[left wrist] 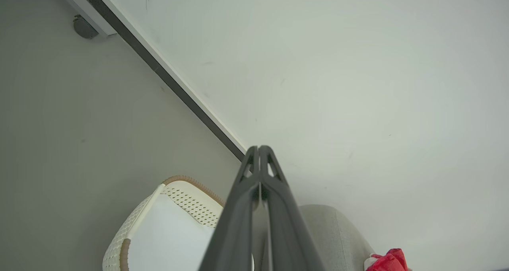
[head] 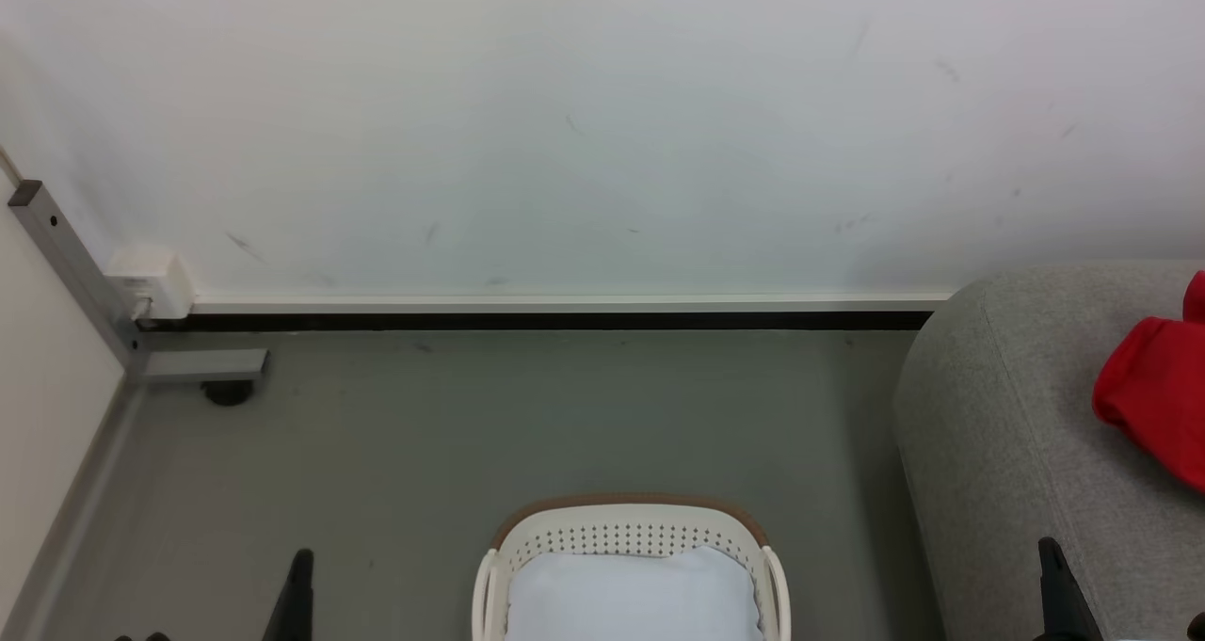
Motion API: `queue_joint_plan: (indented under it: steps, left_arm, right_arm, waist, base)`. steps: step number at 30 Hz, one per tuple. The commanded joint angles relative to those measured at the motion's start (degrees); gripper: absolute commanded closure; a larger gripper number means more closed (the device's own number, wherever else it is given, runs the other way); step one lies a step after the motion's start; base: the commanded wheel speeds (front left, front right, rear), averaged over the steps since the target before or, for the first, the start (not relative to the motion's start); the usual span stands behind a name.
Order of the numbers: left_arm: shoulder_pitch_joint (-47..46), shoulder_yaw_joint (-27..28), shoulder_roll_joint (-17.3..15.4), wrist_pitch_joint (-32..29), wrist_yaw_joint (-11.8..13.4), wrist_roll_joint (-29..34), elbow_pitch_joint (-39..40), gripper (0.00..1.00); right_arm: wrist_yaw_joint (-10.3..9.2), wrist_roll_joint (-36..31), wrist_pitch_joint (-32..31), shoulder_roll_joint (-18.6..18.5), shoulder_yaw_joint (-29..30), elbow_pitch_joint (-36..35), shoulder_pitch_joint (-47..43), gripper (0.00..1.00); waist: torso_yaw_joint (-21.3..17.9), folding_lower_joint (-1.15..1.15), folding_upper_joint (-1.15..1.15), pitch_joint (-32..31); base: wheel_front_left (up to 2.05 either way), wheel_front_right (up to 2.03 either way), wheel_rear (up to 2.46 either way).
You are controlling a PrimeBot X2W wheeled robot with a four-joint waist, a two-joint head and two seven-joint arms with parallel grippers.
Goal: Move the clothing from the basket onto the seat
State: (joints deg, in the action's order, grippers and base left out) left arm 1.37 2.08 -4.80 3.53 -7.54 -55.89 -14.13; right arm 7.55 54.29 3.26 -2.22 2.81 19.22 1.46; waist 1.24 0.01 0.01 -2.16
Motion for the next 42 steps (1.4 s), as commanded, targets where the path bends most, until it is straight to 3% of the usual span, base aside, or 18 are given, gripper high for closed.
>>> queue_joint_plan:
  steps: [1, 42]
  left_arm:
    - [-1.2, 0.5, -0.2, -0.4, 0.0, -2.0, 0.6, 1.0]
    - [-5.5, 3.1, 1.1, -6.6, 0.1, -23.8, 0.3, 1.0]
  right_arm:
    - [-0.04, 1.8, -0.3, -0.6, 0.4, -0.9, 1.6, 1.0]
    - [-0.08, 24.7, -6.4, -0.8, 2.6, -3.8, 3.8, 1.0]
  waist:
    - [0.0, 0.0, -0.01, 0.0]
    - [-0.7, -0.01, -0.01, 1.3]
  base:
    - [0.0, 0.0, 0.0]
    - [0.0, 0.0, 0.0]
